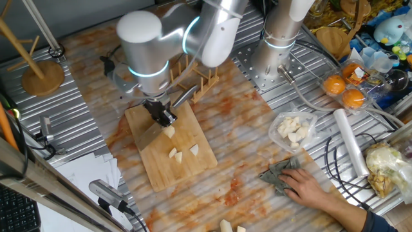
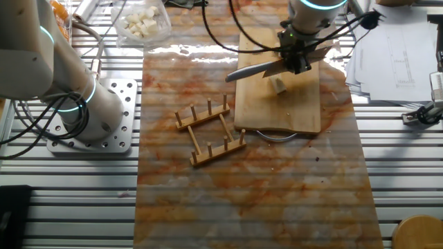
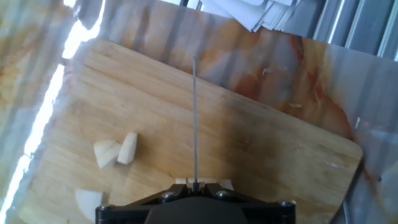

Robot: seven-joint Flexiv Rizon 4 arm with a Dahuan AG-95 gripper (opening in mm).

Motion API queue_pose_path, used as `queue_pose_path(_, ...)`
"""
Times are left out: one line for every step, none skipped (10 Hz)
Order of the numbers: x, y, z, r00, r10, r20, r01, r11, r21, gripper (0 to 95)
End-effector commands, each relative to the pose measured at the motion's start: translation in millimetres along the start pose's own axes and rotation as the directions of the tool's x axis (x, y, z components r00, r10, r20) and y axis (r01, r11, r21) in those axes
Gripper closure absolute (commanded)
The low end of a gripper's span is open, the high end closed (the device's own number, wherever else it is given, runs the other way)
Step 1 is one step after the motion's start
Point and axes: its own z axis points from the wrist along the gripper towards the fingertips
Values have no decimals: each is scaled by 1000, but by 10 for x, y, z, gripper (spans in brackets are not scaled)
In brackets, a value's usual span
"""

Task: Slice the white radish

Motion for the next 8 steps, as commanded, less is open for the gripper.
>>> queue_pose_path(-14, 7, 0, 1000, 1, -9, -1, 1000, -1, 950)
queue_pose_path(-13, 2, 40, 1000, 1, -6, -1, 1000, 2, 950)
queue_pose_path(-11, -3, 101, 1000, 0, 1, 0, 1000, 10, 950)
queue_pose_path(-6, -21, 209, 1000, -2, 15, 2, 1000, 19, 950)
queue_pose_path(-13, -22, 230, 1000, -1, 22, 1, 1000, 17, 950)
queue_pose_path(-111, 9, 269, 1000, 18, 25, -19, 1000, 15, 950)
queue_pose_path(-211, 56, 275, 999, 34, 22, -35, 999, 18, 950)
queue_pose_path(-281, 77, 314, 999, 30, 21, -31, 999, 45, 950)
